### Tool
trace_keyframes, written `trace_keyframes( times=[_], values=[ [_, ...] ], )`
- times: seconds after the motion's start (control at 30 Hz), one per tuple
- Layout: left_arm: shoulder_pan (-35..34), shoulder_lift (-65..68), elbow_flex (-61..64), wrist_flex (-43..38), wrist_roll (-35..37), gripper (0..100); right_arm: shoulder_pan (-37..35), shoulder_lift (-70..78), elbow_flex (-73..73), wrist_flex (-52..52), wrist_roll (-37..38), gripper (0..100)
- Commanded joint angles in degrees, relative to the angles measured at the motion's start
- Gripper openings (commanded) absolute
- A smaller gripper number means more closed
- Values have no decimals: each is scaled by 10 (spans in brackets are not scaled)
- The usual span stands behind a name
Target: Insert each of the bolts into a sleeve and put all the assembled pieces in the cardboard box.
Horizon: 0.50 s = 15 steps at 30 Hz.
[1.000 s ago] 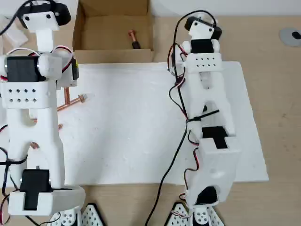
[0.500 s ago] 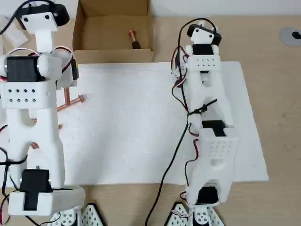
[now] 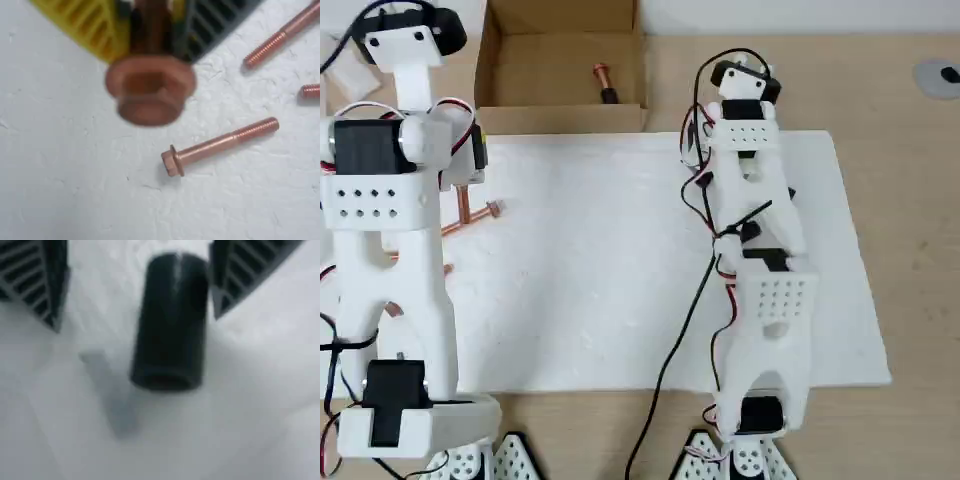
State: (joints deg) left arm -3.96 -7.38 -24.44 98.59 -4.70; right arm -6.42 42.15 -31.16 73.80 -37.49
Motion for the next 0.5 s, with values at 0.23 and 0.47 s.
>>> trace_keyframes(
  times=[0.23,0.47],
  values=[
    [8,-27,-4,1,1,7,-8,56,-87,-2,13,231],
    [8,-27,-4,1,1,7,-37,55,-90,38,10,231]
  ],
)
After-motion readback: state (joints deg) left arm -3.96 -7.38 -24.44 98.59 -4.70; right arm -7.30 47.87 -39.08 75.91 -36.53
